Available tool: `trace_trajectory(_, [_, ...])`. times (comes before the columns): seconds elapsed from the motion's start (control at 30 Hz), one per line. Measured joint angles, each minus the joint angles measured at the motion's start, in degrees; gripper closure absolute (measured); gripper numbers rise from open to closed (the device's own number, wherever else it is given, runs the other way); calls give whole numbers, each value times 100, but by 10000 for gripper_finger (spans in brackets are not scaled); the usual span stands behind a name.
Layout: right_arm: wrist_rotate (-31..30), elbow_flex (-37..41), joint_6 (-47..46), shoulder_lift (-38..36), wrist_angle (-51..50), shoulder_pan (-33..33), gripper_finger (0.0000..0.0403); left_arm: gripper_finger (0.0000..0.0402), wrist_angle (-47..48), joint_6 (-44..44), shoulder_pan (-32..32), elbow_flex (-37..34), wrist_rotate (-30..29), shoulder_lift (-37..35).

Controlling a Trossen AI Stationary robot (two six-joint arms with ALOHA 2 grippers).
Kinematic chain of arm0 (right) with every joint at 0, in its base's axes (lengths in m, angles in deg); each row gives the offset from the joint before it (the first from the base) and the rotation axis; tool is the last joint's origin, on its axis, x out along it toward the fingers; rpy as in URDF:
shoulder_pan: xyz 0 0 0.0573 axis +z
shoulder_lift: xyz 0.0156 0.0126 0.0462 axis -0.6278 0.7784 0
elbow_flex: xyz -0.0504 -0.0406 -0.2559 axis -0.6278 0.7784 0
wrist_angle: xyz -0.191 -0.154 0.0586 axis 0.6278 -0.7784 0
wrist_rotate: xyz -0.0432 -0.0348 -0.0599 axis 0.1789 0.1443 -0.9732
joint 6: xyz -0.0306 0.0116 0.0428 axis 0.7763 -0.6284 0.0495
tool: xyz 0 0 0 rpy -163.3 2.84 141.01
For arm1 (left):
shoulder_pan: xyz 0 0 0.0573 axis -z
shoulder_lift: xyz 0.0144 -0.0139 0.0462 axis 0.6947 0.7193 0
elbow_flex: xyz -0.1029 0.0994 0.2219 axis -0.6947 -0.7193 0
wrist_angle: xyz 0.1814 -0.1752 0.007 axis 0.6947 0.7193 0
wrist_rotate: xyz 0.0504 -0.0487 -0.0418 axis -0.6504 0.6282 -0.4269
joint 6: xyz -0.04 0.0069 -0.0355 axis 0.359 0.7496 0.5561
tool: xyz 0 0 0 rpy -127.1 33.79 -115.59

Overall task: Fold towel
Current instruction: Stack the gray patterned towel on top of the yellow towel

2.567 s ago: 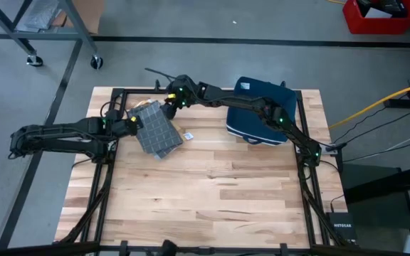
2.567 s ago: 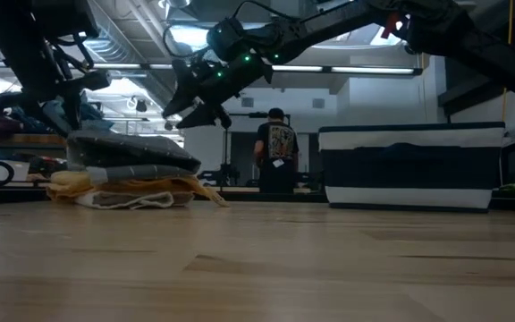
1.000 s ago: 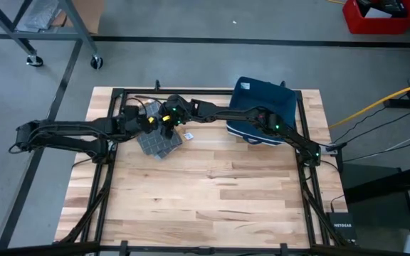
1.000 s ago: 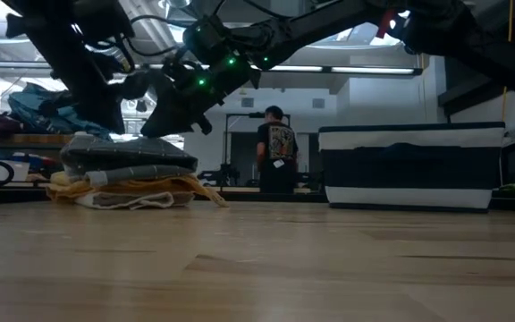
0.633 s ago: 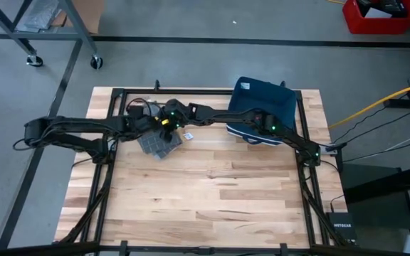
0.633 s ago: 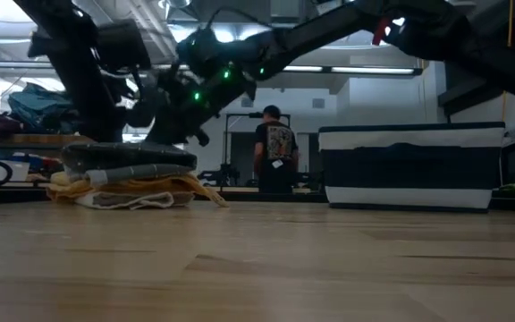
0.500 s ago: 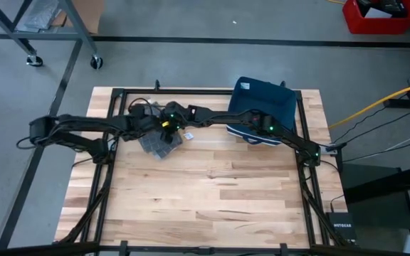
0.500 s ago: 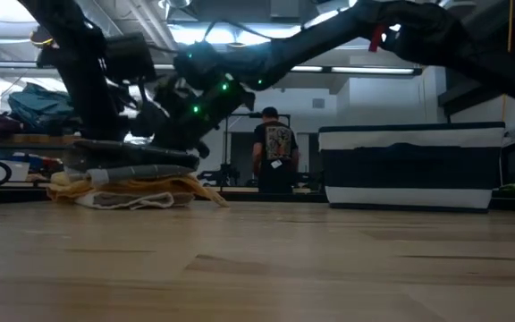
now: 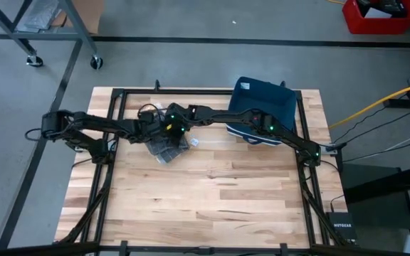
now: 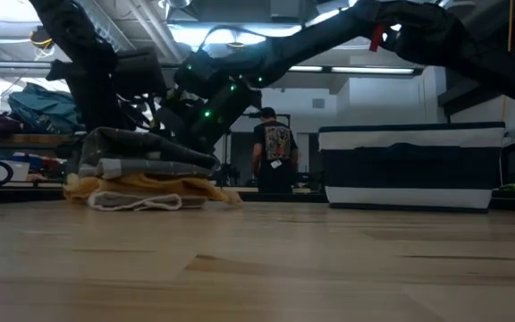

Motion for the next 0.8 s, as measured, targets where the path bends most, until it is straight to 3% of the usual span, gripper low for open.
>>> trace_trajectory(0.37, [379, 5, 325, -88, -1447, 622, 379, 396, -47, 811, 1584, -2, 616, -113])
trace_trajectory(0.8, [375, 22, 387, -526, -2673, 1547, 379, 396, -992, 1105, 3427, 186, 821, -63])
